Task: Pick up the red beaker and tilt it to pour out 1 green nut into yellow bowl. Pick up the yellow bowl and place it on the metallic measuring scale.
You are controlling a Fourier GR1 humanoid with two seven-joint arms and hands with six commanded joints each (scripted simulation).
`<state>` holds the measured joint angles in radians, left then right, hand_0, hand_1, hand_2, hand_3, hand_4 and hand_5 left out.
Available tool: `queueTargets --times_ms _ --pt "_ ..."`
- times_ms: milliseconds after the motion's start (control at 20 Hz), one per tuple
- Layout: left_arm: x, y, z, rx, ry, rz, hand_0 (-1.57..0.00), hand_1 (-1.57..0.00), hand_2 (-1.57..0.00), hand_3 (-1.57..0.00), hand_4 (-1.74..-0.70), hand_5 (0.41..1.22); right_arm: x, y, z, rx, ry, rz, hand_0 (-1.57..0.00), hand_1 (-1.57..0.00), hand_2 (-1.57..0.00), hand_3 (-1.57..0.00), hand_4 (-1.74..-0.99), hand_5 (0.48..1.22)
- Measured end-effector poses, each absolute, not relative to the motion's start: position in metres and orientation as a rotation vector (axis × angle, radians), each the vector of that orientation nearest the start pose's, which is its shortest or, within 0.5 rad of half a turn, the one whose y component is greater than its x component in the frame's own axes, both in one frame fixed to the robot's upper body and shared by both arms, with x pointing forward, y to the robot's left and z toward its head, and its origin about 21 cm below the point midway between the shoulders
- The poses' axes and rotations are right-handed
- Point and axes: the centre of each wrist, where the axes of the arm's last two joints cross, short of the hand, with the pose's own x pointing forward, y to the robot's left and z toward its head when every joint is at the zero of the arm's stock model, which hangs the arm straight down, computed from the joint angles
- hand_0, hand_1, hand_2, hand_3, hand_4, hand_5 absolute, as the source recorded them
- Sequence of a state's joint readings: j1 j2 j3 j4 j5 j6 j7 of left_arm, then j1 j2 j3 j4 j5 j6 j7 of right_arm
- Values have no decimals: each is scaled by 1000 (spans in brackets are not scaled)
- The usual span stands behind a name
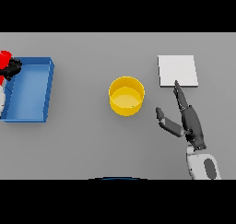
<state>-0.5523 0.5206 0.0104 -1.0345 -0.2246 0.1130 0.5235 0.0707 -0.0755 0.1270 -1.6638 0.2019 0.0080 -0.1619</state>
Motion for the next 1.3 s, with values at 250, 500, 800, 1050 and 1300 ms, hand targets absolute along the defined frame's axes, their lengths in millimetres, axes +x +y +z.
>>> queueTargets --times_ms 250,500,800,1050,1300 --pt "365 347 112 557 -1099 -347 -601 -550 -522 -539 -976 664 229 -226 8 -113 -1755 308 1 1 1 1 -1153 670" --pt "359 351 106 615 -981 -481 -196 -179 -170 -176 -813 627 228 -225 6 -131 -1753 320 1 1 1 1 -1157 665" --pt "366 345 108 655 -1069 -480 -51 -46 -44 -45 -779 635 233 -220 15 -212 -1713 369 1 1 1 1 -1115 638" --pt "362 333 104 586 -1152 -441 -16 -15 -14 -14 -799 666 254 -218 34 -233 -1707 737 1 1 1 1 -1122 649" --pt "357 332 102 570 -1147 -441 -5 -4 -4 -4 -809 688 281 -208 58 -373 -1668 1216 1 1 1 1 -1150 630"
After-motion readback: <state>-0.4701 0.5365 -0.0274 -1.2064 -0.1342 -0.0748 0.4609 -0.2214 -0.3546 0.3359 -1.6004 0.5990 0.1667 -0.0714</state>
